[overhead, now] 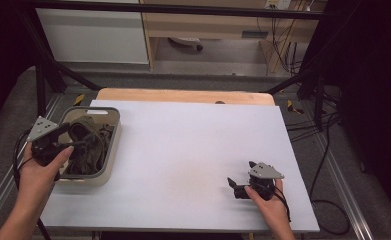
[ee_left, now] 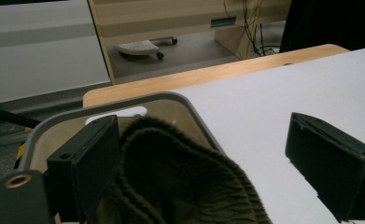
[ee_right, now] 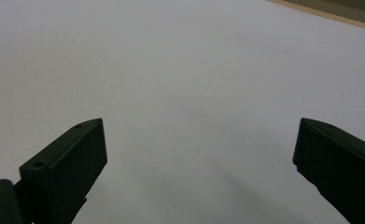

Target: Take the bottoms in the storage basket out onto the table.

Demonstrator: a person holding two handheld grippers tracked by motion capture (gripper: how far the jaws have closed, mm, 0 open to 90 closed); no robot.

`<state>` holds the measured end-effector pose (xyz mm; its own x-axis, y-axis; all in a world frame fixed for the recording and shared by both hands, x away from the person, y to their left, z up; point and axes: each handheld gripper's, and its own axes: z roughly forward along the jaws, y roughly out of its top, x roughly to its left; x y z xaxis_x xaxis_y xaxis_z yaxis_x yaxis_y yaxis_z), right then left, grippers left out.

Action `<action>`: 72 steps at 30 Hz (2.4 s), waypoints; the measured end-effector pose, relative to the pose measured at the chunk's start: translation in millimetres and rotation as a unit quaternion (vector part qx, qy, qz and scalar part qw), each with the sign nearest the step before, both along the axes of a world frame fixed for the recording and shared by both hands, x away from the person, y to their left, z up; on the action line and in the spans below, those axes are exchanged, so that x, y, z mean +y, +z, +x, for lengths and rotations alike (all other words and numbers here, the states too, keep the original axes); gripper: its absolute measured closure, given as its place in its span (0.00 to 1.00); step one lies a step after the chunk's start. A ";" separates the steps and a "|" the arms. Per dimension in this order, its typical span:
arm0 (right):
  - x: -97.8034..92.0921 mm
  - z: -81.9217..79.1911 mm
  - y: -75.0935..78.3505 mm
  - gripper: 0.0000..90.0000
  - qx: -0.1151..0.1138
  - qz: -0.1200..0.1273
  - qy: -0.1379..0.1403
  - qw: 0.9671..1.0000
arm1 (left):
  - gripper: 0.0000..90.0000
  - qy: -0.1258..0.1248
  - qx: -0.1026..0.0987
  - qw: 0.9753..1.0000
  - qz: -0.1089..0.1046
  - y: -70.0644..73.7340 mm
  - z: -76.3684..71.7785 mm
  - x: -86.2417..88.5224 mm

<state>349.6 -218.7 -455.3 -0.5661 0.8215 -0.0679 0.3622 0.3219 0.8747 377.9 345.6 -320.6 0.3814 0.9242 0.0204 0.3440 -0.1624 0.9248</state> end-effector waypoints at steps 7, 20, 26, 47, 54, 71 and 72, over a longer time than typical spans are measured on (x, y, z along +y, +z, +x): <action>0.0 -0.2 -0.2 0.04 0.004 -0.002 0.000 1.000 | 0.12 0.016 -0.003 1.000 0.009 2.8 15.8 18.2; 3.0 0.6 -1.0 0.05 0.008 -0.008 0.011 1.000 | 0.23 0.036 0.019 0.999 0.008 -10.1 50.4 42.8; 3.9 0.7 -1.8 0.05 0.011 -0.012 0.015 1.000 | 0.27 0.040 0.030 0.999 0.001 -15.5 56.0 46.0; 5.0 0.1 -2.2 0.04 0.020 -0.012 0.024 0.999 | 0.11 0.005 0.155 0.987 0.038 -62.6 83.6 24.9; 5.4 0.2 -2.3 0.04 0.023 -0.014 0.028 0.999 | 0.06 -0.005 0.186 0.981 0.050 -76.6 93.7 16.3; 6.2 1.6 -2.8 0.03 0.027 -0.019 0.032 0.999 | 0.04 -0.002 0.252 0.967 0.043 -97.0 106.1 13.3; 6.2 1.7 -2.9 0.03 0.027 -0.019 0.033 0.999 | 0.07 -0.009 0.258 0.965 0.037 -96.8 105.9 14.1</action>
